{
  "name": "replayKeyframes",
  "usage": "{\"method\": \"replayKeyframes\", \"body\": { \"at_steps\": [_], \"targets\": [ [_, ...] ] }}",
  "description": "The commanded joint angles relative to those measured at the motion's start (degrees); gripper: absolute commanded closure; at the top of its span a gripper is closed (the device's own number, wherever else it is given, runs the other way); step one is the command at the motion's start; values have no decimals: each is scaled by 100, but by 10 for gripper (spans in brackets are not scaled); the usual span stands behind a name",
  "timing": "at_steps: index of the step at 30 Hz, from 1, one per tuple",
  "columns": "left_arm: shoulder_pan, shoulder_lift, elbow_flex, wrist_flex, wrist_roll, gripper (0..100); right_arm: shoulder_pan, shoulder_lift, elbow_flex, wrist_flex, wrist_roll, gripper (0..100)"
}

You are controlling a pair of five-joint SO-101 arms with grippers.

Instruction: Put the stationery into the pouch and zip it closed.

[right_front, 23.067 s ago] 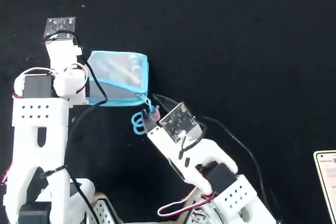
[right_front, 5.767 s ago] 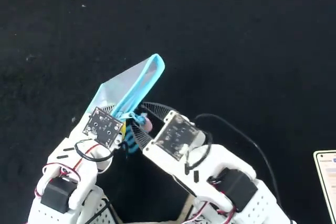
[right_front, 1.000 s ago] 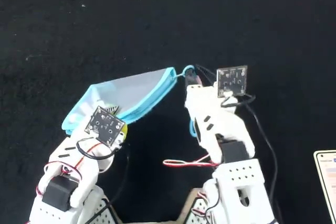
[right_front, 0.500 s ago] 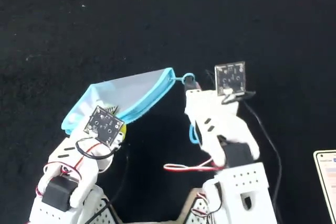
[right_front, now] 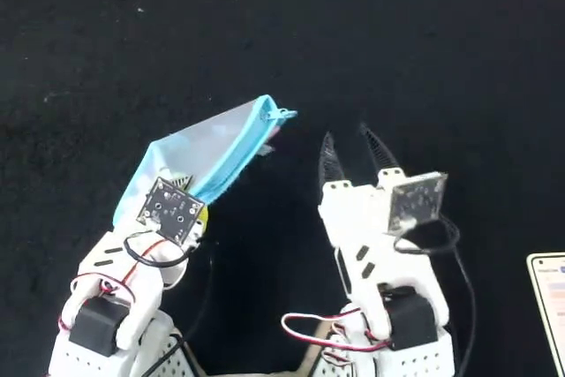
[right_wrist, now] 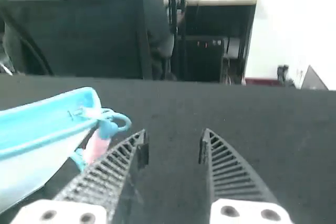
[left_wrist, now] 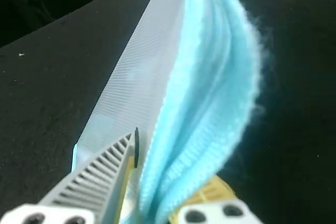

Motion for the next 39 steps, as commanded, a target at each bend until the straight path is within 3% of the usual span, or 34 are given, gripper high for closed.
{"method": "replayKeyframes", "body": {
  "at_steps": [1, 11, 14, 17, 21, 24, 31, 39],
  "targets": [
    [-119, 18, -40, 0, -9, 971, -70, -418, -40, -26, -9, 837],
    [-374, 18, -48, -176, 0, 971, -79, 875, -127, -615, -53, 839],
    [-866, 18, -40, -527, 26, 971, -132, 1771, -435, -774, -53, 839],
    [-1516, 18, -48, -844, 510, 971, -132, 2563, -673, -879, -35, 846],
    [-2273, 18, -48, -1275, 1152, 971, -105, 3371, -673, -1495, -9, 992],
    [-2589, 18, -40, -1503, 1389, 971, -114, 3785, -558, -1864, 0, 964],
    [-2949, 26, -40, -2347, 1371, 971, -132, 4541, 251, -3710, 0, 977],
    [-2932, 35, 558, -3631, 1371, 971, -633, 4927, 303, -3754, 633, 977]
  ]
}}
